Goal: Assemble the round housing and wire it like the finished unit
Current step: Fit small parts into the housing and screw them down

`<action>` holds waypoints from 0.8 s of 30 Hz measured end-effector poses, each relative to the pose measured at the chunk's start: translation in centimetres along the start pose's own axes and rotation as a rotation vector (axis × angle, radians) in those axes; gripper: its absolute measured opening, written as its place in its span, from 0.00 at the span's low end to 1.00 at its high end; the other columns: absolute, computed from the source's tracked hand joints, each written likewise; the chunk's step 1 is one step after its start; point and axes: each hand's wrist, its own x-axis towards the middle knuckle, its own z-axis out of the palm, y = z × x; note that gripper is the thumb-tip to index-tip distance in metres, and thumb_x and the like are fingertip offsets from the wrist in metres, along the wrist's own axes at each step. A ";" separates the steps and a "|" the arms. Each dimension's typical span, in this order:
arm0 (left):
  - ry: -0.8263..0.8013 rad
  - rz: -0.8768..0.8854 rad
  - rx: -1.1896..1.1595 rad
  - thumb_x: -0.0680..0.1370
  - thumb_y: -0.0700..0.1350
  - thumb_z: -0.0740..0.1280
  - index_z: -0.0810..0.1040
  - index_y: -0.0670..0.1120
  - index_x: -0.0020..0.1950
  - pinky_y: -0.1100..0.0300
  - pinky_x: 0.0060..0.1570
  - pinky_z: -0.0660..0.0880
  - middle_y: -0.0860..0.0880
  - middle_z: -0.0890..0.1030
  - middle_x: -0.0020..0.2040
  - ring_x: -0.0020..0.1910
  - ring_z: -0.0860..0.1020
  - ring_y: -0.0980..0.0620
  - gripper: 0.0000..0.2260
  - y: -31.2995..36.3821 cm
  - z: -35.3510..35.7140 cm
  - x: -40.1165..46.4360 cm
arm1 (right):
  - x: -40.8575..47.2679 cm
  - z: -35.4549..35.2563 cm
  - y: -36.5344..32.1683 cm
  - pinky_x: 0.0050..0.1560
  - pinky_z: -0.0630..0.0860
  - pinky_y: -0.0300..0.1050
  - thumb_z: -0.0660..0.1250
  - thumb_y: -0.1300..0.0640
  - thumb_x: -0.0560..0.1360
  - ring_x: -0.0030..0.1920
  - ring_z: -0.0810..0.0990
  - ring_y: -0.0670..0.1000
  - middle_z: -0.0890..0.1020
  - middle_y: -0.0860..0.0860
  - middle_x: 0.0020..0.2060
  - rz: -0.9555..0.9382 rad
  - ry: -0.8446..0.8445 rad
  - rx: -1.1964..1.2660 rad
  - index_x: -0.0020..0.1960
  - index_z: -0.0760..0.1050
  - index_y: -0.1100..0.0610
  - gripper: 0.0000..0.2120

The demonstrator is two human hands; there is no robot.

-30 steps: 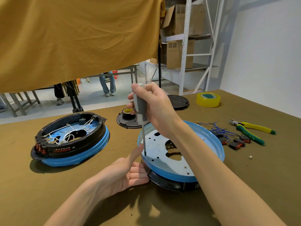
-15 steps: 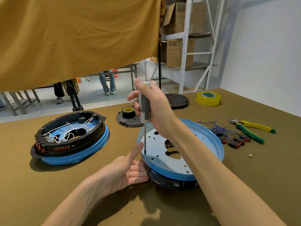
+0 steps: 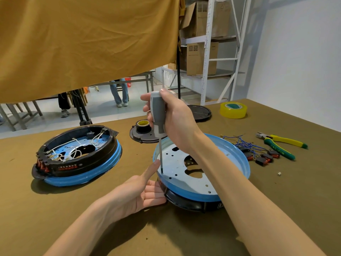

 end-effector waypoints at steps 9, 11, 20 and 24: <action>0.002 0.015 0.011 0.57 0.69 0.76 0.78 0.35 0.60 0.55 0.37 0.84 0.36 0.86 0.49 0.46 0.87 0.41 0.45 -0.1 0.1 -0.1 | 0.0 0.3 0.2 0.41 0.75 0.45 0.60 0.47 0.83 0.37 0.76 0.49 0.80 0.53 0.41 -0.016 0.003 -0.038 0.62 0.74 0.61 0.18; -0.004 0.020 0.016 0.57 0.69 0.75 0.78 0.35 0.60 0.55 0.38 0.84 0.36 0.86 0.49 0.47 0.87 0.42 0.45 -0.1 0.1 -0.1 | 0.1 0.1 0.1 0.45 0.75 0.46 0.56 0.50 0.86 0.40 0.77 0.50 0.80 0.53 0.42 -0.002 0.002 -0.028 0.60 0.77 0.61 0.17; -0.024 0.018 0.007 0.58 0.69 0.76 0.78 0.35 0.61 0.55 0.39 0.84 0.36 0.86 0.51 0.49 0.87 0.41 0.46 -0.1 -0.1 -0.2 | 0.1 0.1 0.3 0.45 0.74 0.48 0.61 0.47 0.83 0.38 0.76 0.50 0.80 0.54 0.41 -0.039 0.011 -0.078 0.59 0.76 0.60 0.17; -0.027 0.026 -0.001 0.58 0.69 0.76 0.78 0.34 0.60 0.56 0.37 0.83 0.36 0.86 0.49 0.47 0.87 0.42 0.45 -0.1 0.0 -0.1 | 0.3 0.2 0.3 0.46 0.77 0.47 0.59 0.53 0.86 0.39 0.80 0.50 0.81 0.52 0.42 -0.054 0.037 -0.065 0.56 0.78 0.61 0.14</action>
